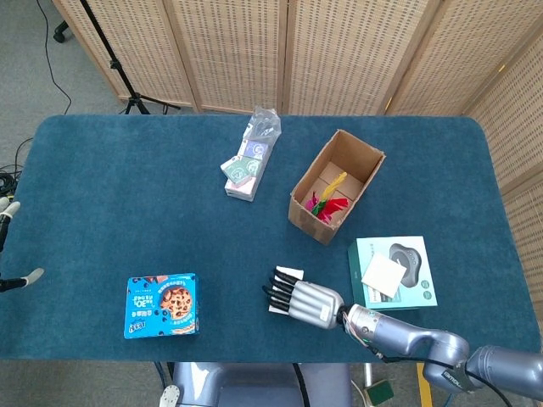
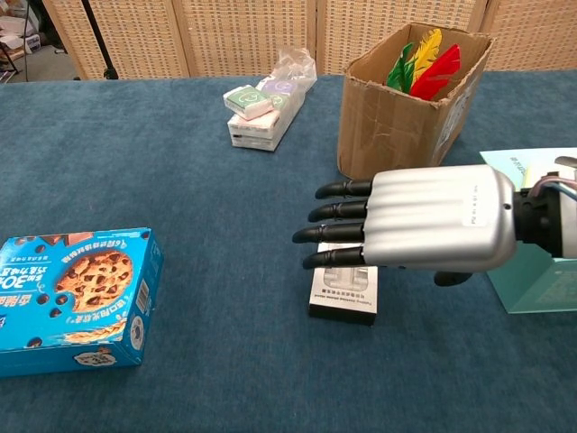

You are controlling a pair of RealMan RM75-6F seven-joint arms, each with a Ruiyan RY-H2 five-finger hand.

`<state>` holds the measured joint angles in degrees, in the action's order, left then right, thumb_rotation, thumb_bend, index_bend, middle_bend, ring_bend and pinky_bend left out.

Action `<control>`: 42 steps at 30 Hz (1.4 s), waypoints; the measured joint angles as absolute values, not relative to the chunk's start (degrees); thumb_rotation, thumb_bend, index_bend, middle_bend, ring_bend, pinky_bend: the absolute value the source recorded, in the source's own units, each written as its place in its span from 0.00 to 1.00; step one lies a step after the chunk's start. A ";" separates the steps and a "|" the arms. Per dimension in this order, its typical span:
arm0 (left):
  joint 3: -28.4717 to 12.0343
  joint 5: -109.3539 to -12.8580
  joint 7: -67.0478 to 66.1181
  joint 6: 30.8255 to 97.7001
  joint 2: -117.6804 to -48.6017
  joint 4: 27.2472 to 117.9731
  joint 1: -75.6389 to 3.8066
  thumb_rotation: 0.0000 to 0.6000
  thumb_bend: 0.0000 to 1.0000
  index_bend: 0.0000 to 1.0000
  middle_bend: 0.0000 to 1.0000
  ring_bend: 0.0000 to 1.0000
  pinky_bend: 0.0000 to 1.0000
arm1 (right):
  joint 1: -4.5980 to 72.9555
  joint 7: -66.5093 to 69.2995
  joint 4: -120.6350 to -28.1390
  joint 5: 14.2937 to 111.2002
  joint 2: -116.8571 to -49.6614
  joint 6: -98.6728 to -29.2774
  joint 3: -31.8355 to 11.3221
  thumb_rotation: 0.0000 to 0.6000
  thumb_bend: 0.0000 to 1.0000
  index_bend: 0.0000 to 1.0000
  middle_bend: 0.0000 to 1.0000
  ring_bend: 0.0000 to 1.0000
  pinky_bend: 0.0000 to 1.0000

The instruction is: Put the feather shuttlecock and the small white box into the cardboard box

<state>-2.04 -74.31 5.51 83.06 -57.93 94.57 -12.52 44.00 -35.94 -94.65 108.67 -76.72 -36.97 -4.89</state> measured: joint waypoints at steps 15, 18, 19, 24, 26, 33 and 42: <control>-3.36 -75.16 5.58 80.85 -57.52 94.76 -11.79 1.00 0.00 0.00 0.00 0.00 0.01 | 46.32 -50.79 -94.27 95.90 -83.54 -29.50 -8.39 1.00 0.00 0.00 0.00 0.00 0.00; -3.64 -75.30 5.84 80.66 -57.38 94.78 -11.60 1.00 0.00 0.00 0.00 0.00 0.01 | 46.87 -53.20 -93.56 93.31 -84.76 -29.06 -8.70 1.00 0.00 0.00 0.00 0.00 0.00; -3.72 -75.34 5.92 80.59 -57.35 94.75 -11.55 1.00 0.00 0.00 0.00 0.00 0.01 | 47.02 -53.90 -93.36 92.60 -85.05 -29.00 -8.70 1.00 0.00 0.00 0.00 0.00 0.00; -4.16 -75.30 6.35 80.04 -57.15 94.69 -11.36 1.00 0.00 0.00 0.00 0.00 0.01 | 47.83 -56.16 -92.20 89.98 -86.48 -29.60 -7.96 1.00 0.00 0.11 0.05 0.01 0.08; -4.33 -75.32 6.53 79.78 -57.09 94.68 -11.31 1.00 0.00 0.00 0.00 0.00 0.01 | 48.21 -55.72 -91.80 90.10 -86.89 -30.17 -7.45 1.00 0.05 0.24 0.17 0.08 0.18; -4.70 -75.52 6.61 79.05 -57.04 94.64 -11.20 1.00 0.00 0.00 0.00 0.00 0.01 | 49.68 -47.82 -89.41 94.73 -87.64 -33.26 -5.17 1.00 0.60 0.56 0.50 0.40 0.48; -4.96 -75.68 6.10 78.32 -57.16 94.85 -11.16 1.00 0.00 0.00 0.00 0.00 0.01 | 51.87 -34.60 -86.46 104.35 -86.58 -43.98 -2.27 1.00 0.68 0.58 0.54 0.44 0.50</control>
<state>-4.96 -75.68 6.10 78.32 -57.16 94.85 -11.16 51.87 -34.60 -86.46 104.35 -86.58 -43.98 -2.27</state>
